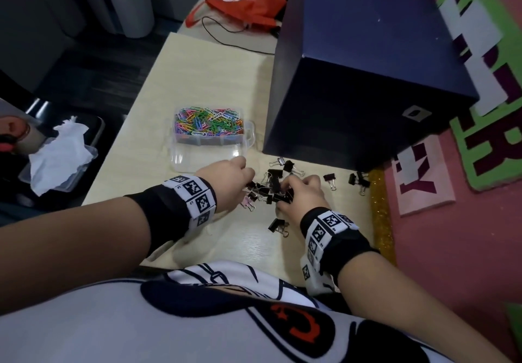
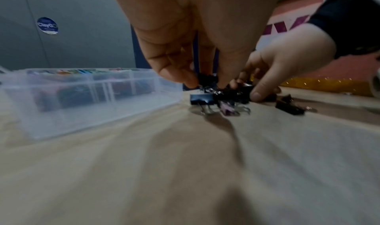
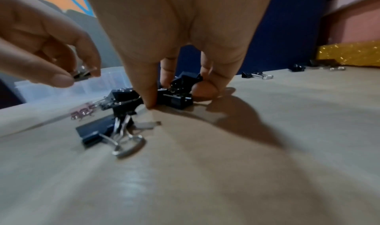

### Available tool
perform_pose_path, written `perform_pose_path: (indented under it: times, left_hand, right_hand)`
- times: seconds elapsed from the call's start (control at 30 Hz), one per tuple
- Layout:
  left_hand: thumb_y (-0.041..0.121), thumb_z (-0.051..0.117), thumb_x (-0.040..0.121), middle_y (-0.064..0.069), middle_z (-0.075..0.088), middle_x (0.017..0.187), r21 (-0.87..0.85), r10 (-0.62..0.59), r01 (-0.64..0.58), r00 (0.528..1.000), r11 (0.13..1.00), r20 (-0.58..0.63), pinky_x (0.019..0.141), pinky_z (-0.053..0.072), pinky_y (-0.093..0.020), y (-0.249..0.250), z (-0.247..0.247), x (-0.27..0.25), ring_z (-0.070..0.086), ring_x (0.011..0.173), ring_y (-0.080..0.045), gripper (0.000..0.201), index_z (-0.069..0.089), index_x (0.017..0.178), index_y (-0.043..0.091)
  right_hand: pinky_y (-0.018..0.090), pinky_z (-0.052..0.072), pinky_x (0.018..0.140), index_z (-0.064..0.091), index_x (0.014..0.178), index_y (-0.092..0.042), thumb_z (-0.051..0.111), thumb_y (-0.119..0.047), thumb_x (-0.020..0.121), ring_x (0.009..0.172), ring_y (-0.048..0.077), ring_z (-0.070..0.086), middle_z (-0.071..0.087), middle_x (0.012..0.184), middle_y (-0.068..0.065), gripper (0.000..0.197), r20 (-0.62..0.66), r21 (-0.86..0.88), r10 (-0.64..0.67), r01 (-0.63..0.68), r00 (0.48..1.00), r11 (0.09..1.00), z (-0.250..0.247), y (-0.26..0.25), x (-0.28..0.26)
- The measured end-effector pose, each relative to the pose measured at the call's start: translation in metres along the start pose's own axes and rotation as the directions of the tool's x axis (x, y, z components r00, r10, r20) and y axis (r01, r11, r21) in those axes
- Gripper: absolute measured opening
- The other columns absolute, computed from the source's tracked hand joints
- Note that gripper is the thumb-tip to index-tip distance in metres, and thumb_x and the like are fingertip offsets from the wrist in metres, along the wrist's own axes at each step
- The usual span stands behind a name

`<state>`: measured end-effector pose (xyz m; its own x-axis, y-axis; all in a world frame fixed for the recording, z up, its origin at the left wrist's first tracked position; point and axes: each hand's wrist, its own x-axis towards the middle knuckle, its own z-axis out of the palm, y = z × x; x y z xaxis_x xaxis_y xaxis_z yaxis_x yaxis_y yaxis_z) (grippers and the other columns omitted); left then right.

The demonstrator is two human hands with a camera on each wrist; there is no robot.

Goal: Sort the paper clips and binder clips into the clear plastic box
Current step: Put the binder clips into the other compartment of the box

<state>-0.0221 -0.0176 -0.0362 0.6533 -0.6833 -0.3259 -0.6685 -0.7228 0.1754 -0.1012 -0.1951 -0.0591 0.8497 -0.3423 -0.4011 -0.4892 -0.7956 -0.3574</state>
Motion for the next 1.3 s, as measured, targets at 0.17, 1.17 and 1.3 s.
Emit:
perform_pose_path:
  times: [0.17,1.17,1.3]
  left_hand:
    - [0.029,0.051,0.091,-0.004,0.048,0.115,-0.089,-0.041,0.028,0.989,0.996,-0.139,0.077,0.048,-0.031,-0.031,-0.018,-0.008,0.057,0.095,-0.022,0.030,0.056,0.117,0.015]
    - [0.037,0.043,0.092,-0.002,0.053,0.114,0.132,0.044,-0.022,0.985,0.991,-0.164,0.082,0.041,-0.037,-0.112,-0.023,0.001,0.048,0.106,-0.026,0.031,0.058,0.115,0.022]
    - [0.040,0.038,0.093,0.003,0.052,0.123,0.109,0.061,-0.041,0.980,0.993,-0.188,0.087,0.038,-0.039,-0.118,-0.019,0.007,0.046,0.111,-0.023,0.035,0.061,0.115,0.025]
  right_hand:
    - [0.023,0.049,0.078,0.058,0.092,-0.026,0.064,-0.014,0.081,0.076,0.010,0.050,0.033,0.110,0.000,0.017,-0.027,0.086,0.035,-0.033,0.999,0.996,-0.004,-0.014,0.005]
    - [0.039,0.041,0.064,0.042,0.133,-0.023,0.031,-0.022,0.096,0.080,0.028,0.051,0.038,0.098,0.005,0.039,0.040,-0.317,0.188,-0.166,0.981,0.934,0.004,-0.145,0.060]
    - [0.042,0.044,0.089,0.037,0.135,-0.026,0.037,-0.026,0.098,0.111,0.037,0.051,0.029,0.129,0.012,0.038,0.142,-0.347,0.206,-0.146,0.968,0.927,0.001,-0.146,0.058]
